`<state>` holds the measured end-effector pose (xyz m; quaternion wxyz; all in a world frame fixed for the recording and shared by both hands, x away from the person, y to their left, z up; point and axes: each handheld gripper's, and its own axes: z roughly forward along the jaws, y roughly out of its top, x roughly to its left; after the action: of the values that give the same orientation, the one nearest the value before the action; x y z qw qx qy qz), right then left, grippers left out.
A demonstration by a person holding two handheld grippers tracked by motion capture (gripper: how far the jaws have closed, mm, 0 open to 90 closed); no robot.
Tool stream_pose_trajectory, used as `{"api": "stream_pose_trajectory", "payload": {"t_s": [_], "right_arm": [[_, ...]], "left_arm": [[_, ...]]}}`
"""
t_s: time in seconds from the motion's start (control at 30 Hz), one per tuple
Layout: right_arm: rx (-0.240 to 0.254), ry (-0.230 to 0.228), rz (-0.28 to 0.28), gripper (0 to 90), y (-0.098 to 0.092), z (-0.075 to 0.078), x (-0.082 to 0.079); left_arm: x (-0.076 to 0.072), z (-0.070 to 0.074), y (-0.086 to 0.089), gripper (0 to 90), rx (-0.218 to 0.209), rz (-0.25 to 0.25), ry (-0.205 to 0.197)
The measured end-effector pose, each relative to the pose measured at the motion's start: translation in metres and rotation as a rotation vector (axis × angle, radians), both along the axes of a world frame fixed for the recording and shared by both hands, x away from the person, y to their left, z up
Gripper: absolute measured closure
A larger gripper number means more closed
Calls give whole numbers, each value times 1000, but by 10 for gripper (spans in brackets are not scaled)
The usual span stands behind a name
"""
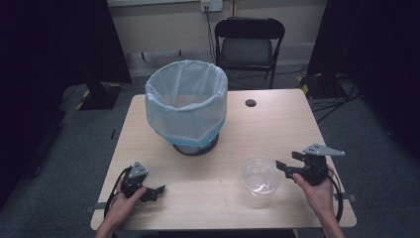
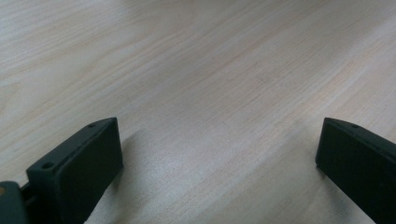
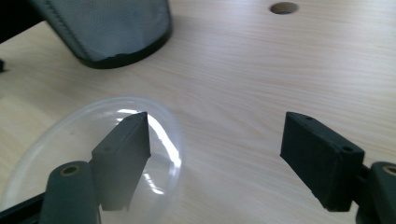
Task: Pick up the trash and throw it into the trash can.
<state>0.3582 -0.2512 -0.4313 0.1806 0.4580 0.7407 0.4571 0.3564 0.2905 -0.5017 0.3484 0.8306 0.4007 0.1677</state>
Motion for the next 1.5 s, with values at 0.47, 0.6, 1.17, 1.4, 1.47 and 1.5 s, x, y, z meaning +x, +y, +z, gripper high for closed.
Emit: {"api": "stream_pose_trajectory", "payload": {"t_s": [0.47, 0.6, 1.17, 1.4, 1.47, 1.5], "right_arm": [[2, 138, 170, 149, 27, -19, 3], [14, 169, 210, 154, 30, -24, 2], [51, 179, 218, 300, 34, -23, -2], [61, 139, 223, 466, 38, -16, -7], [67, 131, 231, 531, 43, -13, -10], [67, 131, 231, 531, 43, -13, -10]], "left_arm": [[0, 0, 0, 0, 0, 3, 0], [0, 0, 0, 0, 0, 3, 0], [0, 0, 0, 0, 3, 1, 0], [0, 0, 0, 0, 2, 4, 1], [0, 0, 0, 0, 2, 4, 1], [0, 0, 0, 0, 3, 3, 1]]}}
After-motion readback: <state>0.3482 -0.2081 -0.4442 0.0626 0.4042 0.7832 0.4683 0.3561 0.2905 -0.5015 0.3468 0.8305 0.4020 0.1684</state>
